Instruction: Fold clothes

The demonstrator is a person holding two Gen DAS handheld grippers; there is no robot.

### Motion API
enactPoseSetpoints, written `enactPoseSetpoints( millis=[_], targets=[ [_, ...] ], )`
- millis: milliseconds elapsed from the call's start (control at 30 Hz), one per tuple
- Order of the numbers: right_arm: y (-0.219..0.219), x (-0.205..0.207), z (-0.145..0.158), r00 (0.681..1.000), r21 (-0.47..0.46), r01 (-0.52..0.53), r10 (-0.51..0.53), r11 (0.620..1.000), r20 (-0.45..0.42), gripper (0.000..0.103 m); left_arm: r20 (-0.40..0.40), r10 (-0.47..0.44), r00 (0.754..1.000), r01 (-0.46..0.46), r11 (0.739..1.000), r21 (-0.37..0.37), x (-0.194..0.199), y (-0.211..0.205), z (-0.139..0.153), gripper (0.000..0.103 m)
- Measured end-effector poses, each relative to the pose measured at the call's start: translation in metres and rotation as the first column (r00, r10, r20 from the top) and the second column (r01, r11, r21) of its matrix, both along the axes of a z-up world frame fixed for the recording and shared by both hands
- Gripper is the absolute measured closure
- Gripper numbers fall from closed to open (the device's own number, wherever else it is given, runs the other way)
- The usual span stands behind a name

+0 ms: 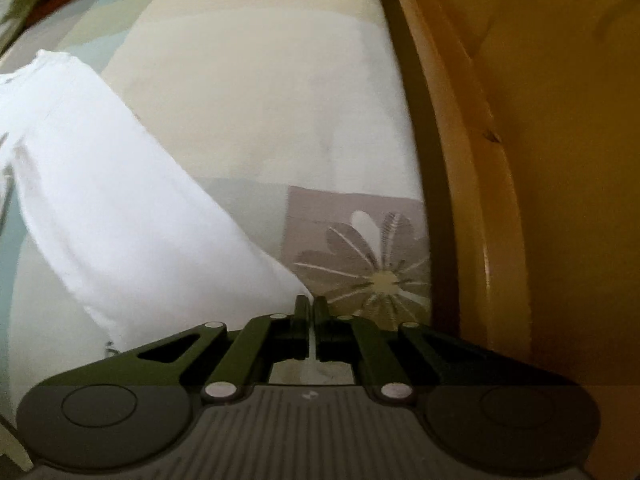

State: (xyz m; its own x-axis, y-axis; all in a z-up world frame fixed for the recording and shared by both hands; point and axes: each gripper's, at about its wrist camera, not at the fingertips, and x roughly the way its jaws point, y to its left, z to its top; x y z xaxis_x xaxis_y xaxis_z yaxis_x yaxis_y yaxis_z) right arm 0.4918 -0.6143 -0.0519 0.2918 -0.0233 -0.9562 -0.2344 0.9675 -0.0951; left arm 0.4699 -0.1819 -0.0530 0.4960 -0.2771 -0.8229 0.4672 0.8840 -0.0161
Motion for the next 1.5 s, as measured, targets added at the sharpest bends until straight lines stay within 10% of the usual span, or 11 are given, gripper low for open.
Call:
enactPoseSetpoints(
  millis=[233, 600, 900, 1000, 1500],
  targets=[
    [0.034, -0.007, 0.029, 0.993, 0.164, -0.042, 0.024, 0.986, 0.113, 0.068, -0.003, 0.04, 0.999, -0.04, 0.999, -0.006, 0.003, 0.007, -0.002, 0.017],
    [0.122, 0.078, -0.003, 0.945, 0.315, -0.326, 0.314, 0.891, 0.089, 0.065, -0.016, 0.074, 0.997, -0.074, 0.997, -0.009, 0.004, 0.021, -0.006, 0.017],
    [0.15, 0.101, -0.007, 0.913, 0.379, -0.384, 0.409, 0.842, 0.017, 0.068, -0.041, 0.119, 0.992, -0.121, 0.992, -0.026, 0.012, 0.028, -0.015, 0.017],
    [0.158, 0.107, -0.01, 0.903, 0.371, -0.405, 0.43, 0.836, 0.019, 0.099, -0.038, 0.109, 0.993, -0.11, 0.994, -0.022, 0.013, 0.027, -0.015, 0.017],
    [0.142, 0.07, 0.029, 0.971, 0.248, -0.18, 0.132, 0.952, 0.198, 0.079, -0.001, 0.043, 0.999, -0.043, 0.999, -0.008, 0.026, 0.014, -0.009, 0.017]
  ],
)
